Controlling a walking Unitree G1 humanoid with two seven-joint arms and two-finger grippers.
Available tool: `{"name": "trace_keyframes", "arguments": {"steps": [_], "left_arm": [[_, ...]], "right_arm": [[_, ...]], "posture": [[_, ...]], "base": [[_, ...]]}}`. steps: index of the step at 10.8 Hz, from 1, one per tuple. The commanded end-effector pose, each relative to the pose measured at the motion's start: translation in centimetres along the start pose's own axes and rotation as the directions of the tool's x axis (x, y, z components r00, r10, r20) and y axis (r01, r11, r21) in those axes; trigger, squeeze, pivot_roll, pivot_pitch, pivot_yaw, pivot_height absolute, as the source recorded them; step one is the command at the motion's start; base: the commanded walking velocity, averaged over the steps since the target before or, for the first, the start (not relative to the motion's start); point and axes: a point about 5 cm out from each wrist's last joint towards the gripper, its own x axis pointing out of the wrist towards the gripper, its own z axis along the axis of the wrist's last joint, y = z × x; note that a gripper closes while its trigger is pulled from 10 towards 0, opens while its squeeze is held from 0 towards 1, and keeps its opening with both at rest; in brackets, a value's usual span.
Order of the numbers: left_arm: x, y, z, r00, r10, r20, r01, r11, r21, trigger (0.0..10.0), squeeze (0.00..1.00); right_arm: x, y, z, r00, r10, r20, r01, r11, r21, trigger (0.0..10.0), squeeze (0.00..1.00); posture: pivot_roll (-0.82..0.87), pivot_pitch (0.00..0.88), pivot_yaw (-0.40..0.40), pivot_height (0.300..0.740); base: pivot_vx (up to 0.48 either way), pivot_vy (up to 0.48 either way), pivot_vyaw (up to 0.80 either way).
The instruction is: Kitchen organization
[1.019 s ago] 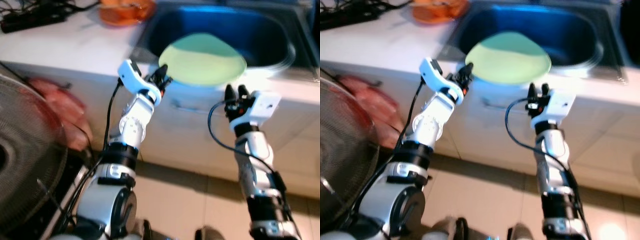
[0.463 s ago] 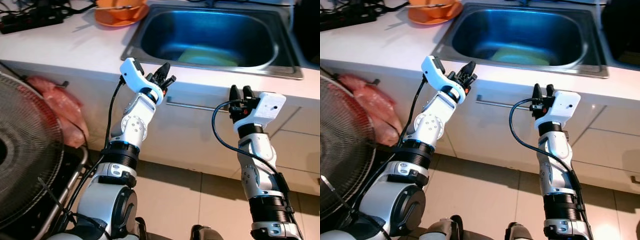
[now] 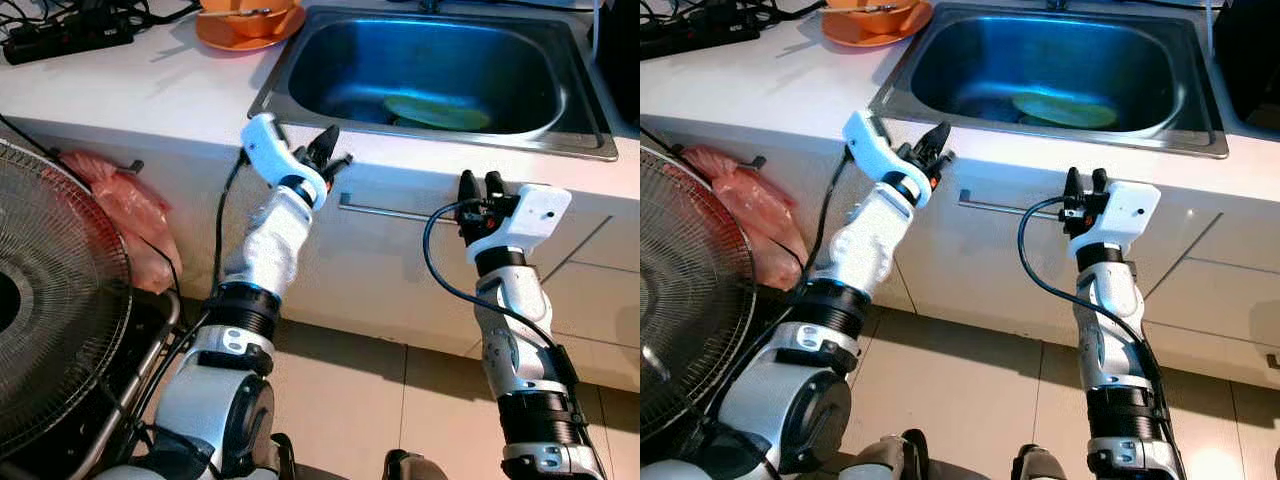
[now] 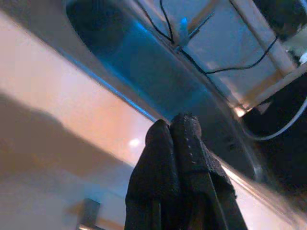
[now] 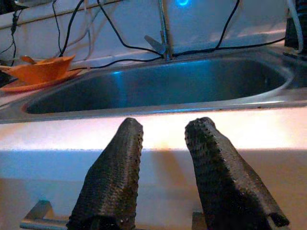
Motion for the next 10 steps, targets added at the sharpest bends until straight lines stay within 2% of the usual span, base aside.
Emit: {"name": "trace_keyframes", "arguments": {"steps": [1, 2, 3, 4, 5, 6, 7, 8, 9, 10], "left_arm": [[-0.2, -0.3, -0.6, 1.000, -0.019, 0.002, 0.019, 0.996, 0.086, 10.0, 0.00], [-0.5, 0.1, -0.9, 1.000, -0.012, 0.005, 0.011, 0.989, 0.148, 10.0, 0.00], [-0.8, 0.5, -0.9, 1.000, -0.010, 0.028, 0.003, 0.970, 0.244, 10.0, 0.00], [-1.4, 0.6, -0.6, 0.996, -0.025, 0.085, -0.009, 0.923, 0.385, 10.0, 0.00], [-1.9, 1.0, -0.4, 0.990, -0.032, 0.136, -0.037, 0.879, 0.476, 10.0, 0.00], [-2.5, 1.6, -0.2, 0.986, -0.030, 0.164, -0.060, 0.852, 0.519, 10.0, 0.00], [-3.6, 2.7, -0.1, 0.980, -0.014, 0.198, -0.100, 0.828, 0.552, 10.0, 0.00], [-5.3, 4.2, -0.9, 0.981, -0.010, 0.193, -0.120, 0.754, 0.646, 10.0, 0.00], [-6.5, 5.5, -1.9, 0.985, 0.027, 0.168, -0.133, 0.741, 0.658, 10.0, 0.00], [-8.1, 7.5, -2.9, 0.987, 0.079, 0.141, -0.156, 0.696, 0.701, 10.0, 0.00]], "right_arm": [[0.3, 0.1, 0.3, 1.000, -0.001, 0.011, 0.002, 1.000, -0.005, 10.0, 0.00], [0.3, 0.1, 0.4, 1.000, -0.004, 0.014, 0.004, 1.000, -0.005, 10.0, 0.00], [0.3, 0.1, 0.5, 1.000, -0.008, 0.022, 0.008, 1.000, -0.005, 10.0, 0.00], [0.3, -0.1, 0.8, 0.999, -0.024, 0.044, 0.024, 1.000, -0.007, 10.0, 0.00], [0.2, -0.6, 1.4, 0.996, -0.052, 0.078, 0.053, 0.999, -0.009, 10.0, 0.00], [0.0, -1.0, 1.7, 0.994, -0.065, 0.093, 0.067, 0.998, -0.020, 10.0, 0.00], [-0.8, -1.8, 1.9, 0.992, -0.078, 0.102, 0.083, 0.995, -0.051, 10.0, 0.00], [-2.1, -2.7, 1.4, 0.993, -0.090, 0.079, 0.096, 0.992, -0.076, 10.0, 0.00], [-3.3, -3.4, 0.7, 0.993, -0.106, 0.048, 0.110, 0.990, -0.085, 10.0, 0.00], [-4.8, -4.3, -0.6, 0.992, -0.121, -0.015, 0.119, 0.986, -0.114, 10.0, 0.00]], "posture": [[-0.07, 0.155, 0.063, 0.740], [-0.07, 0.154, 0.063, 0.740], [-0.07, 0.152, 0.067, 0.740], [-0.07, 0.152, 0.067, 0.740], [-0.07, 0.150, 0.072, 0.740], [-0.07, 0.151, 0.078, 0.740], [-0.07, 0.155, 0.085, 0.740], [-0.08, 0.156, 0.089, 0.740], [-0.08, 0.157, 0.090, 0.740], [-0.08, 0.158, 0.088, 0.740]], "base": [[0.000, 0.000, 0.00], [0.000, 0.000, 0.00], [0.000, 0.000, 0.00], [0.000, 0.000, 0.00], [0.000, 0.000, 0.00], [0.000, 0.000, 0.00], [0.000, 0.000, 0.00], [0.000, 0.000, 0.00], [0.000, 0.000, 0.00], [0.000, 0.000, 0.00]]}}
